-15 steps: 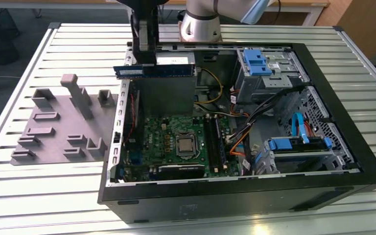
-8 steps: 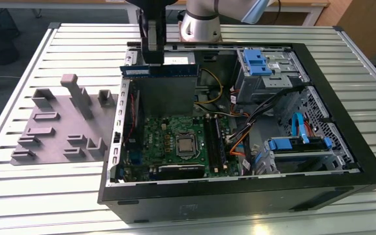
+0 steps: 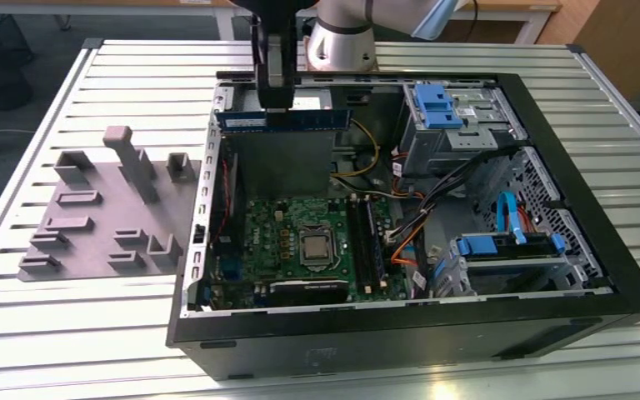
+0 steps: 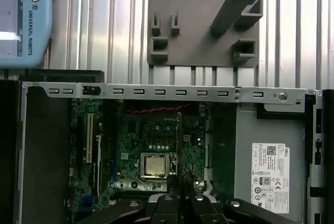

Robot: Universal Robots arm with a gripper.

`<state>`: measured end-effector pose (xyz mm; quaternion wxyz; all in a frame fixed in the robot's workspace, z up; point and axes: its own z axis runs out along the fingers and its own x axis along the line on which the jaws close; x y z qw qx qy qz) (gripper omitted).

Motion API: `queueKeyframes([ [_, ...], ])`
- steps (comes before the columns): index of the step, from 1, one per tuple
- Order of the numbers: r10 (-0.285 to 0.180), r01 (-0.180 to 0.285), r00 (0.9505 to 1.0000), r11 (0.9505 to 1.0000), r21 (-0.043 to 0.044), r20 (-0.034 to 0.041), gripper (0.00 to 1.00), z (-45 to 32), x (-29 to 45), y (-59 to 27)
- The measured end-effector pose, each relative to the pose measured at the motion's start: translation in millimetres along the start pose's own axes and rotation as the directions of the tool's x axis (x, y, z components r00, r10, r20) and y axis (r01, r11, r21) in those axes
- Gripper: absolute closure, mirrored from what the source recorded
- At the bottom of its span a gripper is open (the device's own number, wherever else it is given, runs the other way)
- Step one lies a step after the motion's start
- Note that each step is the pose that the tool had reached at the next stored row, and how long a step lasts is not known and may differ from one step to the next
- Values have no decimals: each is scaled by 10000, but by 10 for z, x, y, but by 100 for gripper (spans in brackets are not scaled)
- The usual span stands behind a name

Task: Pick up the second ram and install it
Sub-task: 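Pick up the second ram and move it above second insertion slot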

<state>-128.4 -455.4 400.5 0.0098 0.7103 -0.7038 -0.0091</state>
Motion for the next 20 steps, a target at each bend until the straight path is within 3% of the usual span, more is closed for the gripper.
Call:
queueKeyframes([
  [9,0,0,10000,10000,0,0,86,-1,1,-155],
  [20,0,0,10000,10000,0,0,86,0,5,-564],
])
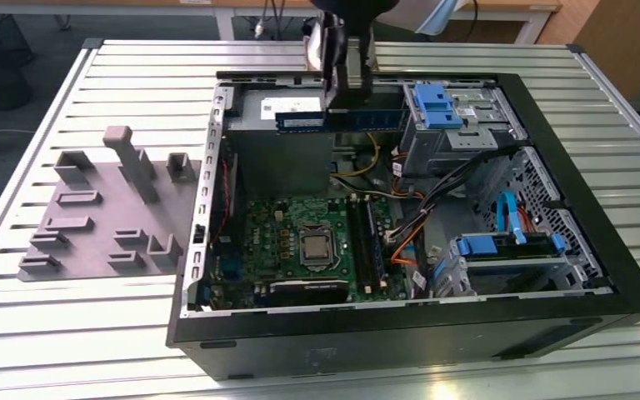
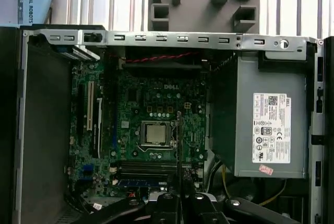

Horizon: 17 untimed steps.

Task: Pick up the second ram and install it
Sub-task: 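Pick up the second ram and move it above second insertion slot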

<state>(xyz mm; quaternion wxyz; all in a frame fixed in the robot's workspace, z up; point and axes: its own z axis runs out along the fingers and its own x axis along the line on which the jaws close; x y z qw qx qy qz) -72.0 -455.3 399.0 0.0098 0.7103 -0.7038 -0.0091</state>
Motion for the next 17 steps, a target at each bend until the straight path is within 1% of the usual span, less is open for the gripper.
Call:
queueKeyframes([
  [2,0,0,10000,10000,0,0,86,1,1,-74],
  [4,11,-11,10000,10000,1,2,86,3,1,-126],
  [10,222,-222,9998,9998,0,3,86,7,1,-189],
  [17,265,-265,9996,9996,0,4,86,8,3,-335],
])
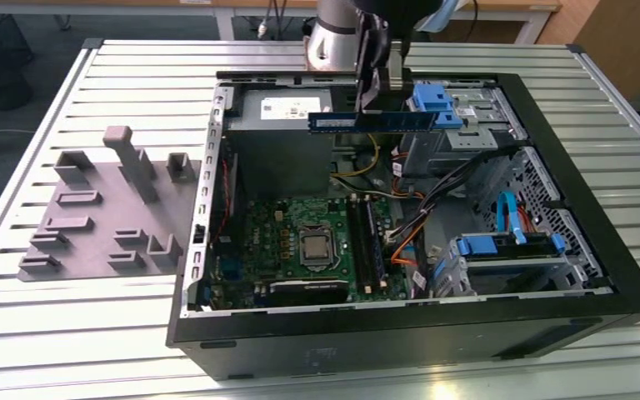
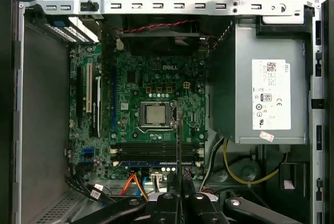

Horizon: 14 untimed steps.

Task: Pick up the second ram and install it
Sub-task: 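Pick up the second ram and move it above second insertion slot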

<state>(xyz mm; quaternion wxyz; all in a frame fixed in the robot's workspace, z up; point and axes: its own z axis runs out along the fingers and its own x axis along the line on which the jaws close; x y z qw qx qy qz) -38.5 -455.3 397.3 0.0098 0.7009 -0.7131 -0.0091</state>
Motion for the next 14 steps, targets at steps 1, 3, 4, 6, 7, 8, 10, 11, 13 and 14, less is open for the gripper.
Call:
queueKeyframes([
  [1,1,-1,10000,10000,0,0,86,0,0,-12],
  [3,2,-2,10000,10000,0,0,86,0,-1,-17],
  [4,2,-2,10000,10000,0,0,86,0,-1,-17],
  [6,3,-3,10000,10000,0,0,86,0,-1,-18],
  [7,2,-2,10000,10000,0,0,86,0,-1,-18],
  [8,2,-2,10000,10000,0,0,86,0,-1,-18],
  [10,2,-2,10000,10000,0,0,86,0,-1,-19],
  [11,2,-2,10000,10000,0,0,86,0,-1,-19],
  [13,2,-2,10000,10000,0,0,86,0,-1,-20],
  [14,2,-2,10000,10000,0,0,86,0,-1,-20],
])
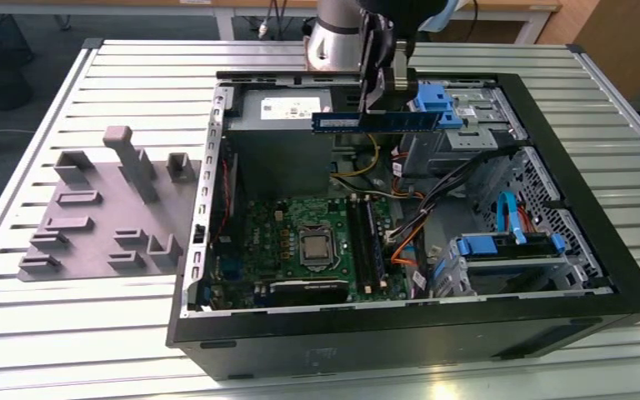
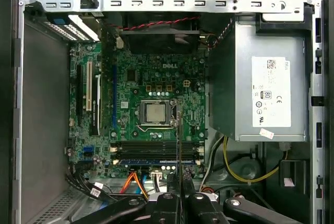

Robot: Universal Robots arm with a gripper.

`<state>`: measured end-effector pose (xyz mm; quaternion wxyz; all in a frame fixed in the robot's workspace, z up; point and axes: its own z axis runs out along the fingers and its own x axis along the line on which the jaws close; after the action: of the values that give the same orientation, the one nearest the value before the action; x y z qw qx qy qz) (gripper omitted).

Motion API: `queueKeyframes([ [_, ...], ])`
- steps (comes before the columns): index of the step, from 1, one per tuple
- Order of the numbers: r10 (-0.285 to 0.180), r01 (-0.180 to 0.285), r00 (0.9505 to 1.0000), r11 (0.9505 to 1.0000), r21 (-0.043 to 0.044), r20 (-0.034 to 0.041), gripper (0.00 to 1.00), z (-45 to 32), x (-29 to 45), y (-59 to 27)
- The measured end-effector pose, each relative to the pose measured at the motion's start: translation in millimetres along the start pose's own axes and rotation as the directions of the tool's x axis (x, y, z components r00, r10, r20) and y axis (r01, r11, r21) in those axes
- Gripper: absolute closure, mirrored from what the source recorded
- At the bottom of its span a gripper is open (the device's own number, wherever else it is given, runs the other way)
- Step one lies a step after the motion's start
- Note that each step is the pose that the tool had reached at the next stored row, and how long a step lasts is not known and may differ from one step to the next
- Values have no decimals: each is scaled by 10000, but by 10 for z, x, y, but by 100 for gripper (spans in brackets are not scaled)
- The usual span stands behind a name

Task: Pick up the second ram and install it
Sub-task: 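Pick up the second ram and move it above second insertion slot, then insert the second ram into the second slot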

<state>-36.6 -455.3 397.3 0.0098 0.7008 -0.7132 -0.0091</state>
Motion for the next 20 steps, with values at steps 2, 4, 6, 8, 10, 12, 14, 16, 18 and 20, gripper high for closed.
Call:
queueKeyframes([
  [2,0,0,10000,10000,0,1,86,0,0,-18],
  [4,0,0,10000,10000,0,0,86,-2,-1,-69],
  [6,0,0,10000,10000,0,0,86,-2,-1,-80],
  [8,0,0,10000,10000,0,0,86,-4,-2,-136],
  [10,0,0,10000,10000,0,1,86,-3,-2,-136],
  [12,-1,1,10000,10000,0,1,86,-3,-2,-136],
  [14,-1,1,10000,10000,0,0,86,-4,-2,-137],
  [16,0,0,10000,10000,0,0,86,-4,-2,-137],
  [18,0,0,10000,10000,0,0,86,-4,-2,-138],
  [20,31,-31,10000,10000,0,1,86,-3,-3,-138],
])
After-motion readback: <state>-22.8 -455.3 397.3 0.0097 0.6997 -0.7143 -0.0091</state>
